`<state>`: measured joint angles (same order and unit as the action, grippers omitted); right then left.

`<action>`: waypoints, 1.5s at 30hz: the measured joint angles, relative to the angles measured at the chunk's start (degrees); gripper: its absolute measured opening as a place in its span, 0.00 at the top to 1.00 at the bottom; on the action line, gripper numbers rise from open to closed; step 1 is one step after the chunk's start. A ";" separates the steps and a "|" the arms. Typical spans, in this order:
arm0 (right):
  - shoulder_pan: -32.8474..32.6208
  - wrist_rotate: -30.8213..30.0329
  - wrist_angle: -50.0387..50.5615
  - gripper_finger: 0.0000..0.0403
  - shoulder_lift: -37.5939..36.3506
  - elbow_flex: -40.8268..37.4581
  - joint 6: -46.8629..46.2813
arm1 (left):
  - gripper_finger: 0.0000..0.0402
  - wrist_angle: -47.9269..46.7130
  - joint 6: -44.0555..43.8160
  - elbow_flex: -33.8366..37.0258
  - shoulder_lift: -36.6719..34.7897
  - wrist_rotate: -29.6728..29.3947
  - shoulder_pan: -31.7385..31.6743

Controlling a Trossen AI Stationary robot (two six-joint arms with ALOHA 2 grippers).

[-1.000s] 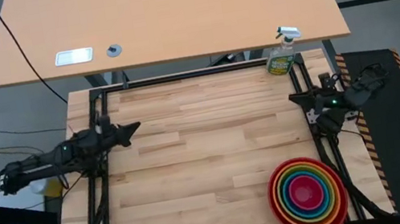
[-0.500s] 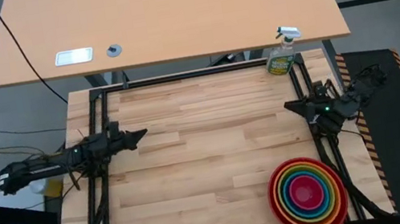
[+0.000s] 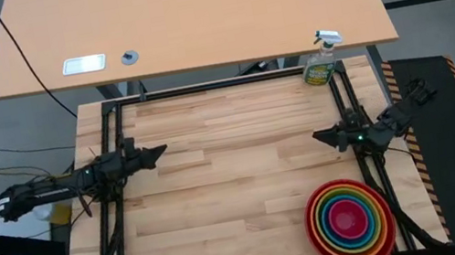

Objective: Nest bowls inside each other
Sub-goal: Return to Home Position

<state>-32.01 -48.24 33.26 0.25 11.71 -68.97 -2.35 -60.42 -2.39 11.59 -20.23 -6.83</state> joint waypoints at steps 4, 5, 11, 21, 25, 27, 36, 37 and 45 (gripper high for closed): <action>0.00 1.81 -6.20 0.60 0.07 -3.16 1.47 | 0.99 -0.11 3.95 -0.02 0.03 -0.08 0.00; 0.00 2.29 -7.16 0.60 0.28 -3.26 2.45 | 0.99 -0.11 5.73 -0.02 0.03 -0.08 0.00; 0.00 3.71 -7.68 0.60 0.01 -3.26 6.51 | 0.99 -0.21 19.69 -0.04 0.02 0.00 0.00; 0.00 -1.71 -6.48 0.60 0.11 -3.24 20.20 | 0.97 -0.28 35.63 -0.04 0.01 0.14 -0.02; 0.02 -2.84 -6.48 0.60 0.11 -3.24 27.86 | 0.95 -0.31 35.63 -0.04 0.03 0.14 0.00; 0.02 -2.47 -6.44 0.60 0.11 -3.24 32.61 | 0.95 -0.32 35.62 -0.04 0.03 0.14 -0.01; 0.00 7.77 -7.17 0.60 0.11 -3.24 59.71 | 0.95 -0.35 35.58 -0.04 0.03 0.14 -0.01; 0.02 8.49 -7.35 0.60 0.11 -3.24 59.74 | 0.95 -0.35 35.58 -0.04 0.03 0.14 -0.01; 0.00 11.03 -7.85 0.60 0.11 -3.24 59.74 | 0.95 -0.36 35.58 -0.04 0.03 0.14 -0.02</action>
